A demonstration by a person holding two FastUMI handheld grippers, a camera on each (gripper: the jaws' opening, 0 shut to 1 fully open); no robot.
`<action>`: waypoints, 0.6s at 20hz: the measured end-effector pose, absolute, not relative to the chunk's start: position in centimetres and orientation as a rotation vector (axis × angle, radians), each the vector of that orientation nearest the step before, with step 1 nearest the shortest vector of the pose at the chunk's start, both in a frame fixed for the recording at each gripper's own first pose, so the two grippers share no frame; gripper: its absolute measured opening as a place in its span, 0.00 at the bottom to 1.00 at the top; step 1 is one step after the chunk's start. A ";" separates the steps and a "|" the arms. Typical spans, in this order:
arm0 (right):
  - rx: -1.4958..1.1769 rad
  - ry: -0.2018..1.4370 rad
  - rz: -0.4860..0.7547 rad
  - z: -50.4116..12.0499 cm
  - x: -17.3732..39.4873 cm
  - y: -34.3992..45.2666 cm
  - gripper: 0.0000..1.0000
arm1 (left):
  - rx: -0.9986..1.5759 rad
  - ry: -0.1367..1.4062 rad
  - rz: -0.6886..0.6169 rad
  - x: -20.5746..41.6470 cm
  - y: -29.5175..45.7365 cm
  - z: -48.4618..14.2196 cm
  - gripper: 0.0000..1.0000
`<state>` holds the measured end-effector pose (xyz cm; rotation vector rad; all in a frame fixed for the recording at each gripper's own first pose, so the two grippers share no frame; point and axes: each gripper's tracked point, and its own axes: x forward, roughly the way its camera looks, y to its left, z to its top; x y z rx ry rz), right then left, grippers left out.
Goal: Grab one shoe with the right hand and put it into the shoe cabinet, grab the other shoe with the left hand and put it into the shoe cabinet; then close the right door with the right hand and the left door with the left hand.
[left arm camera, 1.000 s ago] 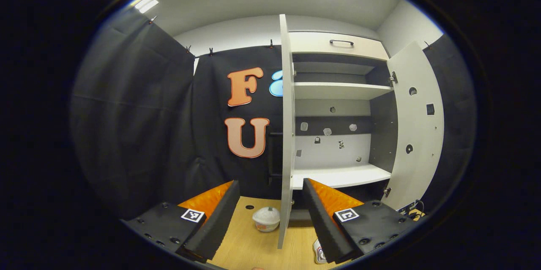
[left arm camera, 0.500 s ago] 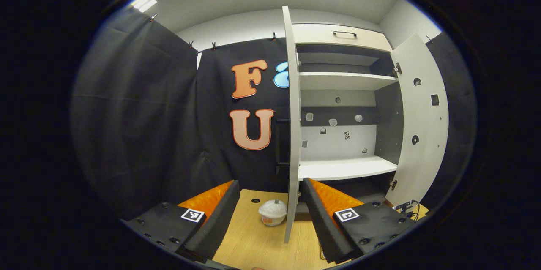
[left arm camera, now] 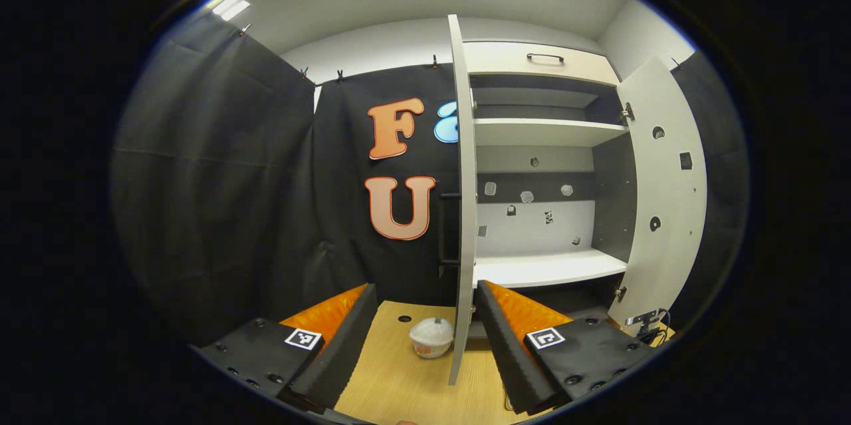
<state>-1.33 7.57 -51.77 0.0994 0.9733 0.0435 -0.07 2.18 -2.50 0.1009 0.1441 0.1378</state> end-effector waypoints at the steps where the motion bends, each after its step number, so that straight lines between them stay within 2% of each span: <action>1: 0.107 0.946 0.036 -50.4 -0.9 7.5 0.00 | 0.100 0.140 0.135 -0.1 2.1 -2.2 0.94; 2: 0.103 0.919 0.032 -49.0 -0.7 7.5 0.00 | 0.094 0.135 0.131 0.0 2.0 -2.1 0.98; 5: 0.080 0.885 0.026 -44.9 -0.4 7.5 0.00 | 0.086 0.123 0.116 0.0 1.7 -1.8 0.98; 6: 0.083 0.881 0.025 -43.4 -0.3 7.7 0.00 | 0.087 0.122 0.111 0.2 1.6 -1.8 0.94; 7: 0.087 0.868 0.031 -41.5 0.1 7.7 0.00 | 0.089 0.118 0.105 0.3 1.5 -1.7 0.98; 8: 0.097 0.841 0.040 -39.7 0.6 8.1 0.00 | 0.090 0.115 0.100 0.4 1.3 -1.6 0.95; 12: 0.124 0.765 0.079 -32.4 2.7 8.5 0.00 | 0.084 0.116 0.082 0.7 0.9 -2.0 0.96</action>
